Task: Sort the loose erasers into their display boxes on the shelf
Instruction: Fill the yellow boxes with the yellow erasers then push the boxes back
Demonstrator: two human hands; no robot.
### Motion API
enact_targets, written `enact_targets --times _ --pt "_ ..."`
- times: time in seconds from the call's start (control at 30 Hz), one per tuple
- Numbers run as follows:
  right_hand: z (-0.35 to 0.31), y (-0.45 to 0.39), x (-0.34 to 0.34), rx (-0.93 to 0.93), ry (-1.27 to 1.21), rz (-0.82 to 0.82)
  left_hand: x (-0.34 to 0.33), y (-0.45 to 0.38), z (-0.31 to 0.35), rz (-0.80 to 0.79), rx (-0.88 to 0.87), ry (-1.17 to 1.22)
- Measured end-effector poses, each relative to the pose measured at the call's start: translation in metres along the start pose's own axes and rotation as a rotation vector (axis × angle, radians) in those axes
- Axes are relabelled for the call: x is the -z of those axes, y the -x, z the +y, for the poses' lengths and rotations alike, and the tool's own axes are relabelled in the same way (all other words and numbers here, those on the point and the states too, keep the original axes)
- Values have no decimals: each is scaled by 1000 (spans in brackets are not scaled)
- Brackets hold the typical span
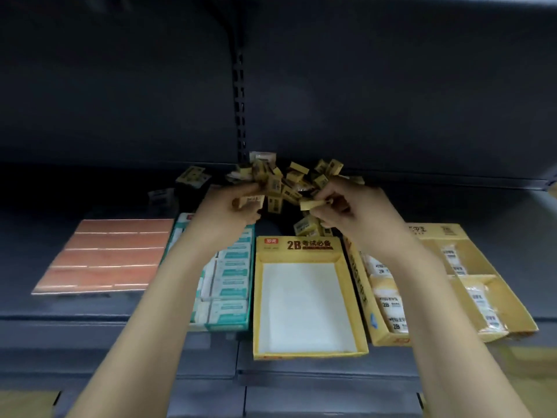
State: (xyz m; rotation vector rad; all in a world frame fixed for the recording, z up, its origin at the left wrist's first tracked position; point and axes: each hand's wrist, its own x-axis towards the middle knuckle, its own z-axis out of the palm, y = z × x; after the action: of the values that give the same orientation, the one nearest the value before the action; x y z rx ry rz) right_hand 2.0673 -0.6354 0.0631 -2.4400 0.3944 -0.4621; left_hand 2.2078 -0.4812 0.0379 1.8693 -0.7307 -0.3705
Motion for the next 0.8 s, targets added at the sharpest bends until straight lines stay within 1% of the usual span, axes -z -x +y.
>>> enact_targets --times 0.07,0.2,0.3,0.47,0.63,0.8 --pt "-9 4 -8 -7 -44 30 7 11 -3 -20 40 140" --pt "-16 10 -18 -44 -81 54 24 22 -4 -16 33 144" --pt "-17 12 -22 -36 -81 50 32 23 -2 -30 32 189" --pt "-18 12 -25 -44 -62 22 32 27 1 -45 38 257" --pt "-16 17 -27 -60 -43 27 29 33 -1 -64 60 230" --pt "-13 26 -23 -93 -70 42 22 38 0 -60 68 319"
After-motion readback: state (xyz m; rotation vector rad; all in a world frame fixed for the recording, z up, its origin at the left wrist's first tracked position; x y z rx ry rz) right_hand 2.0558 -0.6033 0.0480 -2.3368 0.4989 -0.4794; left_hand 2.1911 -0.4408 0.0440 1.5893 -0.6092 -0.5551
